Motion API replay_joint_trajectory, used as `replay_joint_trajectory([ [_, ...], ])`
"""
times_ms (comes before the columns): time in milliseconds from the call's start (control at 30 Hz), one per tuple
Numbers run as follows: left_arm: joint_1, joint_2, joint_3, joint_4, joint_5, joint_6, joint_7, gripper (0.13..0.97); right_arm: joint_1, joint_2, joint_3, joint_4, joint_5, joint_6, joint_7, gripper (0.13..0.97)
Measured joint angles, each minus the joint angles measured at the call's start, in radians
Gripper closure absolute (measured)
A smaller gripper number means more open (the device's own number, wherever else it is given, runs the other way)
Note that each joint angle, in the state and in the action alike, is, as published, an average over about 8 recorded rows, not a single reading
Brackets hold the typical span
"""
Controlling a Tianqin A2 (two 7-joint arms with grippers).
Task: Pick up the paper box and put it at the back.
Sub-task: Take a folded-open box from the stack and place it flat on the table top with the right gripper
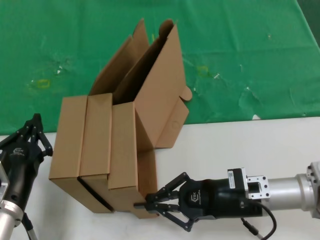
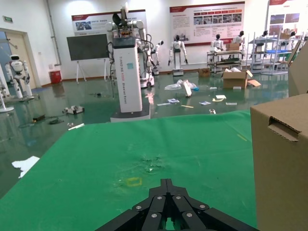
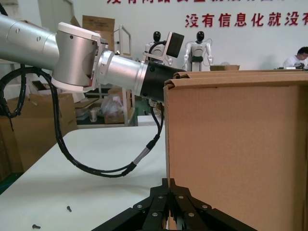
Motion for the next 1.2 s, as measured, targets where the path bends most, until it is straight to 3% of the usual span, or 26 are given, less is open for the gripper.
replay_joint_trajectory([
  [333, 0.0, 0.0, 0.0, 0.0, 0.0, 0.0, 0.0, 0.953, -0.049, 0.055, 0.04, 0.099, 0.04, -0.004, 0.026, 0.945],
  [567, 0.0, 0.0, 0.0, 0.0, 0.0, 0.0, 0.0, 0.953, -0.095, 0.186, 0.134, 0.259, 0.128, -0.039, 0.088, 0.945],
  [733, 0.0, 0.0, 0.0, 0.0, 0.0, 0.0, 0.0, 0.953, -0.054, 0.29, 0.181, 0.301, 0.136, -0.047, 0.119, 0.946],
  [967, 0.0, 0.0, 0.0, 0.0, 0.0, 0.0, 0.0, 0.953, 0.126, 0.383, 0.127, 0.258, -0.037, 0.033, 0.187, 0.946],
  [1200, 0.0, 0.0, 0.0, 0.0, 0.0, 0.0, 0.0, 0.953, 0.361, 0.436, -0.099, 0.282, -0.341, 0.168, 0.403, 0.946],
])
